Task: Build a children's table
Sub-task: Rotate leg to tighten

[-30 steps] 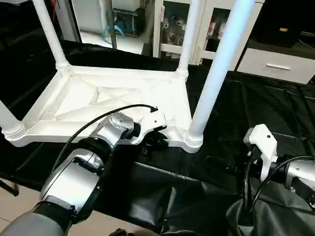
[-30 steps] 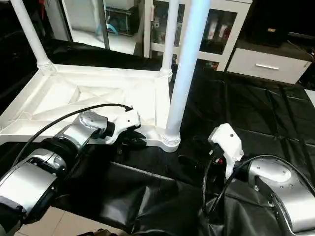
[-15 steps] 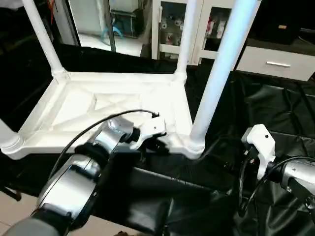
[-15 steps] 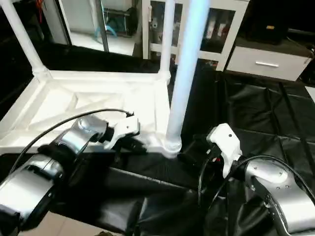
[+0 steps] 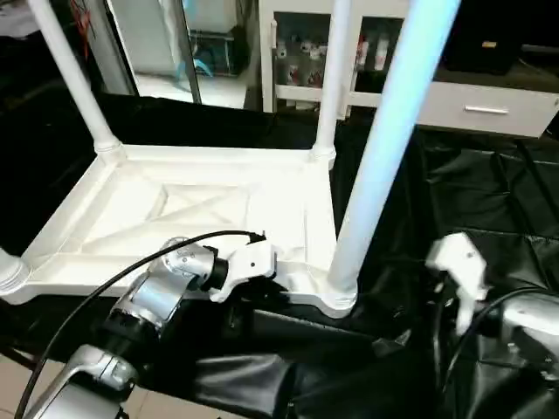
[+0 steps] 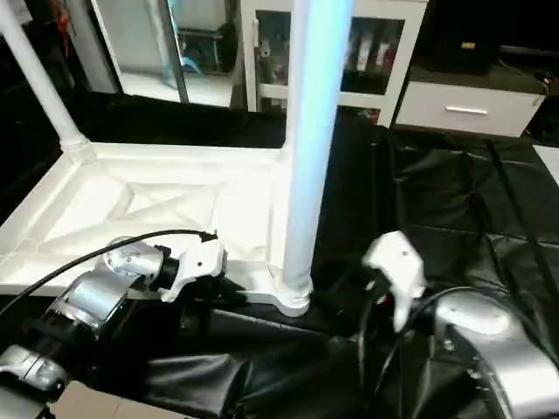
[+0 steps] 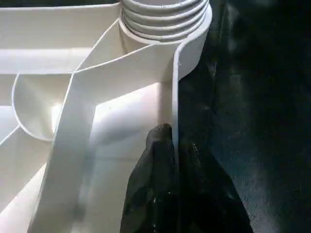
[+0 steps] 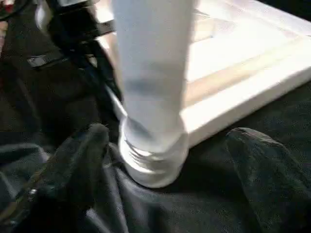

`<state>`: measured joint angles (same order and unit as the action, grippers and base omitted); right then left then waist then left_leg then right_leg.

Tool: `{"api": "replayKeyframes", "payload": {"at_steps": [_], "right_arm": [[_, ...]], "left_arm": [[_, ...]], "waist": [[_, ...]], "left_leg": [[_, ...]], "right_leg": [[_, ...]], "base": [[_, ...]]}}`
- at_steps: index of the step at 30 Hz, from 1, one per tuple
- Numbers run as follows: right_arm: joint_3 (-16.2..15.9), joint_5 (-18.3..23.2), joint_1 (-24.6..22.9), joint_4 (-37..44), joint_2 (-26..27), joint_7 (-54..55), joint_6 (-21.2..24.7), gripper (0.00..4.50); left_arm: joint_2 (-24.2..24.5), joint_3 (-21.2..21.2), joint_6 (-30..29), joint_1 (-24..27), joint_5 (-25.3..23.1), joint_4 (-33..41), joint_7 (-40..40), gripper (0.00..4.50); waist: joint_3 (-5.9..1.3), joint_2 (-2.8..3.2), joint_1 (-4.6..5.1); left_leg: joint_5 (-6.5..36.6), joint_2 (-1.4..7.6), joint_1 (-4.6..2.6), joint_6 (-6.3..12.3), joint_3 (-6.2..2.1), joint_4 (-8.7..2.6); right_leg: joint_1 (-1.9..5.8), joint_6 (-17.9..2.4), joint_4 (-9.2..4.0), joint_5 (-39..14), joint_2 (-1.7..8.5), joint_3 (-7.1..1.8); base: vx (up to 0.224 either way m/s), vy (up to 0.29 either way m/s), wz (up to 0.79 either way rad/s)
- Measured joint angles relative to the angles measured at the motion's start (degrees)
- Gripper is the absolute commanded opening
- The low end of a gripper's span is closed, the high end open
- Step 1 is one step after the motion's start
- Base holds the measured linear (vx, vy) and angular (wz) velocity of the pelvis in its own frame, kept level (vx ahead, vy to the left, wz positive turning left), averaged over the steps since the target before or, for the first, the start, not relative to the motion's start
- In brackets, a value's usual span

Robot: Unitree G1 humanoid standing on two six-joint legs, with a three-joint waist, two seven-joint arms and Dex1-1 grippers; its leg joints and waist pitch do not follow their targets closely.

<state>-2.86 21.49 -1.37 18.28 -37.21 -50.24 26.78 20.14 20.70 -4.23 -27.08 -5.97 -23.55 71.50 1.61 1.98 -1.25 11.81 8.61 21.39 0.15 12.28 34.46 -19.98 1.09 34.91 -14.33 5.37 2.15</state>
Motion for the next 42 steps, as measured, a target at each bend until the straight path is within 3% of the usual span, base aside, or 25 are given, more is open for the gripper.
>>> {"api": "replayKeyframes", "payload": {"at_steps": [7, 20, 21, 36, 42], "right_arm": [[-5.9, -8.7, 7.8, -9.6, 2.4, 1.2, -6.9, 4.44], [-8.3, -8.5, 10.6, -17.4, 4.0, -2.9, -8.3, 4.44], [-8.4, -8.4, 10.9, -18.1, 4.6, -3.1, -8.4, 4.18], [-9.0, -7.5, 13.4, -23.2, 6.7, -7.5, -10.1, 2.9], [-9.4, -7.8, 14.1, -24.1, 6.7, -8.5, -10.8, 2.72]], "left_arm": [[0.6, 0.1, -3.4, 0.4, -0.1, 3.1, -0.9, 0.0], [1.4, 0.1, -6.0, 0.4, -0.2, 4.9, -1.0, 0.0], [1.5, 0.1, -6.1, 0.3, -0.2, 5.1, -1.0, 0.0], [1.7, 0.2, -6.9, 0.2, -0.1, 5.1, -1.0, 0.0], [1.9, 0.2, -7.2, 0.2, 0.0, 5.3, -0.8, 0.0]], "waist": [[0.36, -0.55, 0.6], [0.46, -0.71, 0.95], [0.46, -0.71, 0.96], [0.54, -0.84, 1.07], [0.57, -0.89, 1.1]], "left_leg": [[0.0, 0.02, 0.07, -0.03, 0.04, -0.05], [0.0, 0.02, 0.09, -0.01, 0.07, -0.04], [0.0, 0.02, 0.09, -0.01, 0.07, -0.04], [0.0, 0.03, 0.07, -0.01, 0.07, 0.0], [0.0, 0.04, 0.06, 0.0, 0.07, 0.0]], "right_leg": [[-0.16, 0.0, 0.06, 0.0, -0.01, 0.01], [-0.15, 0.0, 0.06, 0.0, -0.01, 0.0], [-0.15, 0.0, 0.06, 0.0, -0.01, 0.0], [-0.14, 0.0, 0.11, 0.0, -0.01, -0.01], [-0.14, 0.0, 0.12, 0.0, -0.01, 0.0]], "base": [[0.0, 0.0, 0.0], [0.0, 0.0, 0.0], [0.0, 0.0, 0.0], [0.0, 0.0, 0.0], [0.0, 0.0, 0.0]]}}
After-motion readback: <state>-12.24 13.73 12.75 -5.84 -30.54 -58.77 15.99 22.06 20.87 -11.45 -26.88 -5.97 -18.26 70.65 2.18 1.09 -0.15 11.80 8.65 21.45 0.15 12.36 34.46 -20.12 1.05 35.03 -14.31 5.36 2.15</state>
